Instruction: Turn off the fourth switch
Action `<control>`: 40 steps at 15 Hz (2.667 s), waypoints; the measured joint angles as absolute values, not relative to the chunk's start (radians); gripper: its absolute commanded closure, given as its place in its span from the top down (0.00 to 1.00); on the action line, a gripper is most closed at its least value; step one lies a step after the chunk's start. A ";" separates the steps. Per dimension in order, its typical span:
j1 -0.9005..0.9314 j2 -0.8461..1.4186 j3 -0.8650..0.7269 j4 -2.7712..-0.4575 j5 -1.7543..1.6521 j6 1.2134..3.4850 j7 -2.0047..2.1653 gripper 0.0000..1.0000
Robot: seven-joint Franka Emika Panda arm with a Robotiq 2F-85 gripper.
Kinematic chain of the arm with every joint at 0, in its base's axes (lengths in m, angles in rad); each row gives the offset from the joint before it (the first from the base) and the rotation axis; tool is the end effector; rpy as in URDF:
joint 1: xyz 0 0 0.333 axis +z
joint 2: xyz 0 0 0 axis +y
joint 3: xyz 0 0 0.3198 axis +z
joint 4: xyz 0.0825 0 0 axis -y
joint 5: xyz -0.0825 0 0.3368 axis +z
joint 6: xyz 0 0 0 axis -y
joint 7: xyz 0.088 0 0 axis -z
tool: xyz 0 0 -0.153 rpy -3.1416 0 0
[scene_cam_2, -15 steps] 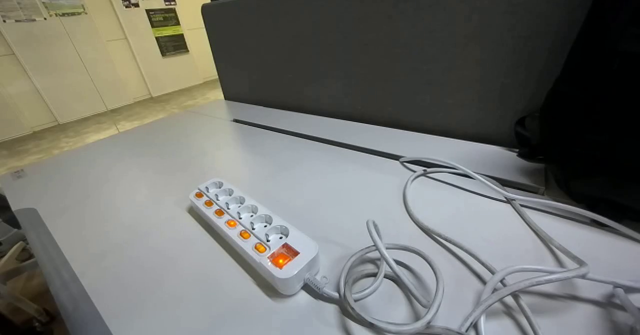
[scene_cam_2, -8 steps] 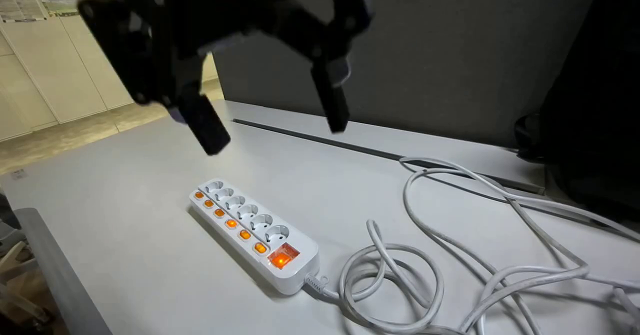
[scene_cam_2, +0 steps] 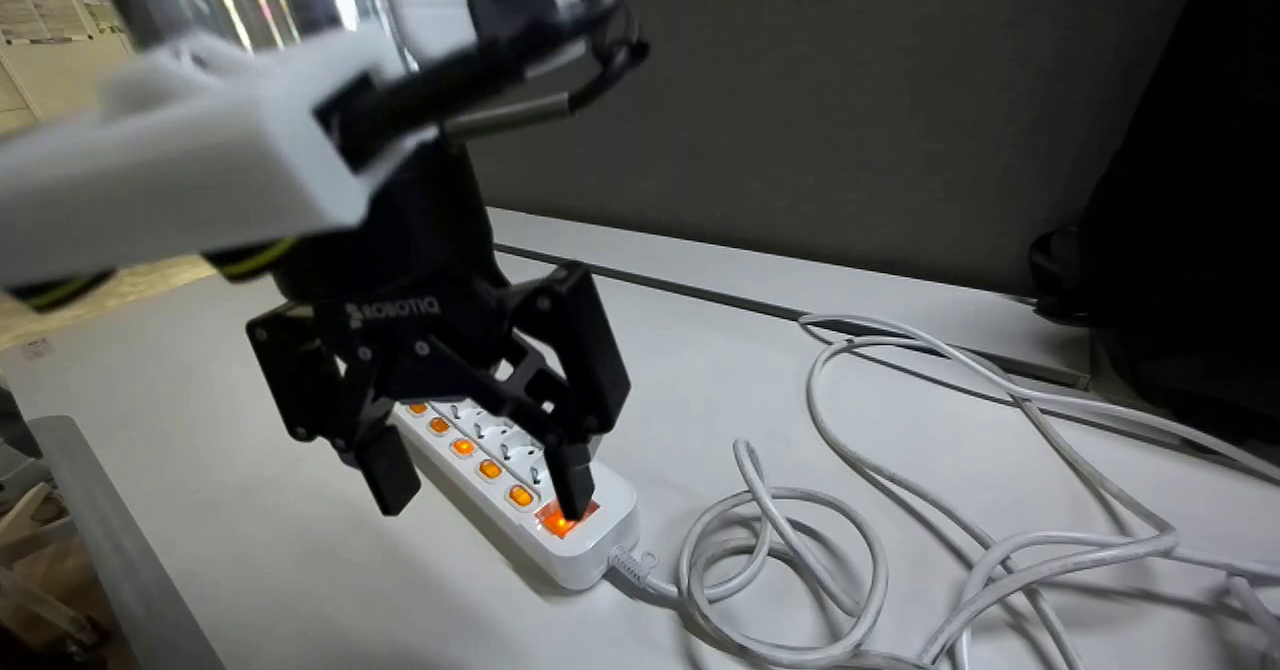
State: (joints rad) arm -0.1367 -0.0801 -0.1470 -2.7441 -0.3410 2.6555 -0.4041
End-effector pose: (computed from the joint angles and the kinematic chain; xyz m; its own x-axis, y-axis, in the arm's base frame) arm 0.3571 -0.1006 0.2430 0.9105 0.4051 -0.0829 0.4127 -0.9030 0.1194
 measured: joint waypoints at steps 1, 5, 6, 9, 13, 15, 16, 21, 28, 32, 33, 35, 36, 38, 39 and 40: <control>-0.126 -0.053 -0.140 -2.741 -0.319 2.664 -0.410 0.68; -0.093 0.033 -0.106 -2.725 -0.228 2.701 -0.460 0.38; -0.089 0.047 -0.094 -2.719 -0.205 2.708 -0.479 0.32; -0.079 0.083 -0.054 -2.702 -0.137 2.735 -0.527 0.10; -0.068 0.120 0.000 -2.668 -0.095 2.747 -0.545 0.00; -0.064 0.141 0.022 -2.648 -0.084 2.751 -0.547 0.00; -0.063 0.152 0.033 -2.637 -0.078 2.751 -0.549 0.01; -0.061 0.183 0.052 -2.607 -0.075 2.751 -0.550 0.01; -0.061 0.184 0.058 -2.609 -0.075 2.756 -0.553 0.00; -0.061 0.193 0.081 -2.610 -0.074 2.773 -0.555 0.00; -0.061 0.196 0.086 -2.610 -0.074 2.779 -0.555 0.00; -0.061 0.202 0.094 -2.610 -0.074 2.792 -0.556 0.00; -0.061 0.206 0.097 -2.610 -0.074 2.799 -0.556 0.00; -0.061 0.215 0.103 -2.610 -0.074 2.814 -0.557 0.00; -0.061 0.219 0.106 -2.609 -0.074 2.820 -0.557 0.00; -0.061 0.225 0.109 -2.608 -0.074 2.829 -0.557 0.00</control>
